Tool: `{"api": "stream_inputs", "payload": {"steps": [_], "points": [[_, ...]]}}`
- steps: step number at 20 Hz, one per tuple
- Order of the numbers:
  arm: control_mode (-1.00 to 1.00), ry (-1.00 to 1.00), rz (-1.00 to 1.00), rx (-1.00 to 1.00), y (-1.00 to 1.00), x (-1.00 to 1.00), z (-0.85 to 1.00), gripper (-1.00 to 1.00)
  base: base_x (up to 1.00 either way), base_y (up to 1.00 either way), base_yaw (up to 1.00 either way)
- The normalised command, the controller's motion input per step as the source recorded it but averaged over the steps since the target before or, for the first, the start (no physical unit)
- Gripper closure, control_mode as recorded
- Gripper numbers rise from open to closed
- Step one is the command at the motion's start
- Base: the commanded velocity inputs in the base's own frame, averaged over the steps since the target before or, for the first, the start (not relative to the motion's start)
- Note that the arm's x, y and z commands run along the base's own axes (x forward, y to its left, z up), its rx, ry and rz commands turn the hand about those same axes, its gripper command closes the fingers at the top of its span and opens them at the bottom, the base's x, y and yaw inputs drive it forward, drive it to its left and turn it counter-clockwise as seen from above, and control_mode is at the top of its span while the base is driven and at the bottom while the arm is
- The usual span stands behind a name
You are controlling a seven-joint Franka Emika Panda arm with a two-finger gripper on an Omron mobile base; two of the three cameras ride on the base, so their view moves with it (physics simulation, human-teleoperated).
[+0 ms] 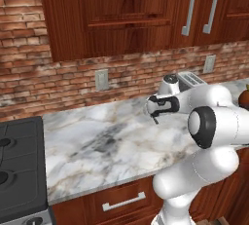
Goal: Organize the utensils by type. Pick up the wooden spoons from the counter and place them in the open cabinet. Then pick up the metallic utensils from the counter and place them in the open drawer.
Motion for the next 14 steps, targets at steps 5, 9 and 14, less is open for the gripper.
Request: {"api": "stream_inputs", "payload": {"steps": [5,9,14], "points": [[-1.0,0.0,0.04,0.0,-0.02,0.34,-0.36,-1.0,0.0,0.0,0.0],[-1.0,0.0,0.06,0.0,-0.04,0.42,-0.24,-1.0,0.0,0.0,0.0],[-1.0,0.0,0.06,0.0,-0.02,0.41,-0.22,-1.0,0.0,0.0,0.0]]}}
